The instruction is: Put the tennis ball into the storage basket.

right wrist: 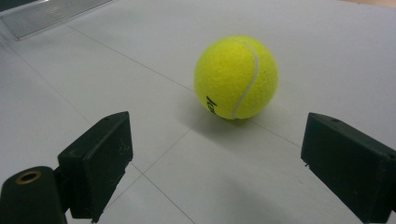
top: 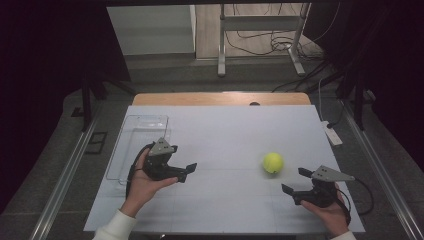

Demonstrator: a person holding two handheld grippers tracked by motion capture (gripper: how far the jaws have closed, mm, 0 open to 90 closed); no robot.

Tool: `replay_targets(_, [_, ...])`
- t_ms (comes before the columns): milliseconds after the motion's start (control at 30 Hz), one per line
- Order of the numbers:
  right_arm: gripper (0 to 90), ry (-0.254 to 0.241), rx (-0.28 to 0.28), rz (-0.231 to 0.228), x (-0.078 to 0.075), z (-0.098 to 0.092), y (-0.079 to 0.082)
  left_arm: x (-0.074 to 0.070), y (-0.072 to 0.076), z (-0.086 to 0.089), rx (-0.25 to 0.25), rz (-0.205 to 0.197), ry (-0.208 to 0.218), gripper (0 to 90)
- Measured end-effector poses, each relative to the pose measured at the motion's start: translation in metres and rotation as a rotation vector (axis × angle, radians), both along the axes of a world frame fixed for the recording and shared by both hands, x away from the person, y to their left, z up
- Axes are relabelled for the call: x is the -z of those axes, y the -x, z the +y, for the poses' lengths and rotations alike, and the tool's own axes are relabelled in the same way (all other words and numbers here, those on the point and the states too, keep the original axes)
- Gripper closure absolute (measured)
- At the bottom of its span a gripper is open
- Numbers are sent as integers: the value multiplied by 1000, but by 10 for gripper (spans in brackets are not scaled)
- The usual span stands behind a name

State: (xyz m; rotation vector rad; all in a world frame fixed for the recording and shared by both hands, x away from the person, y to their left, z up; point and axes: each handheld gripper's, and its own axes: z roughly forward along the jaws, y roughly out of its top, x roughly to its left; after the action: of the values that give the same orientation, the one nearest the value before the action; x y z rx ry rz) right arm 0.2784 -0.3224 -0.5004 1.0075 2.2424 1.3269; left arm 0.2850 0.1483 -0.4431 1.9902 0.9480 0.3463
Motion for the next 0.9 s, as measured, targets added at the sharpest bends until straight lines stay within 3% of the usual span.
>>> replay_targets(900, [94,2,0,1,1,0,0,-2,-13,-16,26,1,0,90])
